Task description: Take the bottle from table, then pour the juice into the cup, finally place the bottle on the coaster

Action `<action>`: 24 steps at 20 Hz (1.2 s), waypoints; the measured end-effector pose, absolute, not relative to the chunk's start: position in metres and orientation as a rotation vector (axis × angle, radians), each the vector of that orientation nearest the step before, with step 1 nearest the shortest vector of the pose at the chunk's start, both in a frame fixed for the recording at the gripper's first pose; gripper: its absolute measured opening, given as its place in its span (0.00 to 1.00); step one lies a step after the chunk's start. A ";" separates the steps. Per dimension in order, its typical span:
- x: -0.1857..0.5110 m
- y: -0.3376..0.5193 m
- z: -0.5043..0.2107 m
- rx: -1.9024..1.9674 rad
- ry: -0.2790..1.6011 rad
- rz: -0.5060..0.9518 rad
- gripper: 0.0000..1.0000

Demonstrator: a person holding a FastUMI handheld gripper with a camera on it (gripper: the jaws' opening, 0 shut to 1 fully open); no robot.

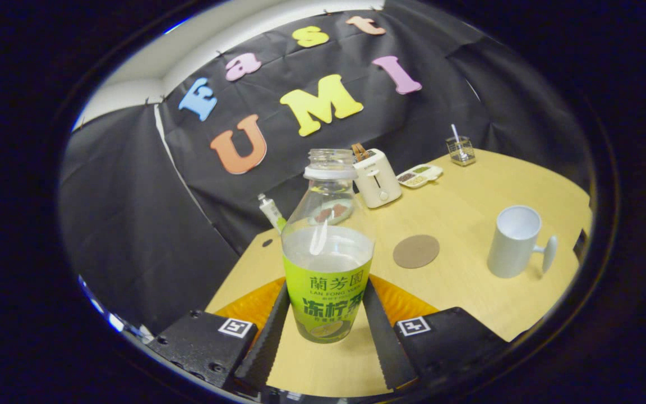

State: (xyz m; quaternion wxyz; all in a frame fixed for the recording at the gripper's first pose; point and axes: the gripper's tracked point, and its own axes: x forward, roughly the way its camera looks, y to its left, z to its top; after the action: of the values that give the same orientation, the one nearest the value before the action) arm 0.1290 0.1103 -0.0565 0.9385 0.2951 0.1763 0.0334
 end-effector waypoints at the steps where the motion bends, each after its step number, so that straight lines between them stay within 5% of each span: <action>1: 0.129 0.108 -0.054 0.666 0.346 0.078 0.79; 24: 0.151 0.051 -0.004 1.648 0.068 0.210 0.77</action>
State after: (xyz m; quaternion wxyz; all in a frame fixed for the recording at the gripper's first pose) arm 0.1511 0.0511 -0.0039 0.6740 0.7322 0.0303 0.0931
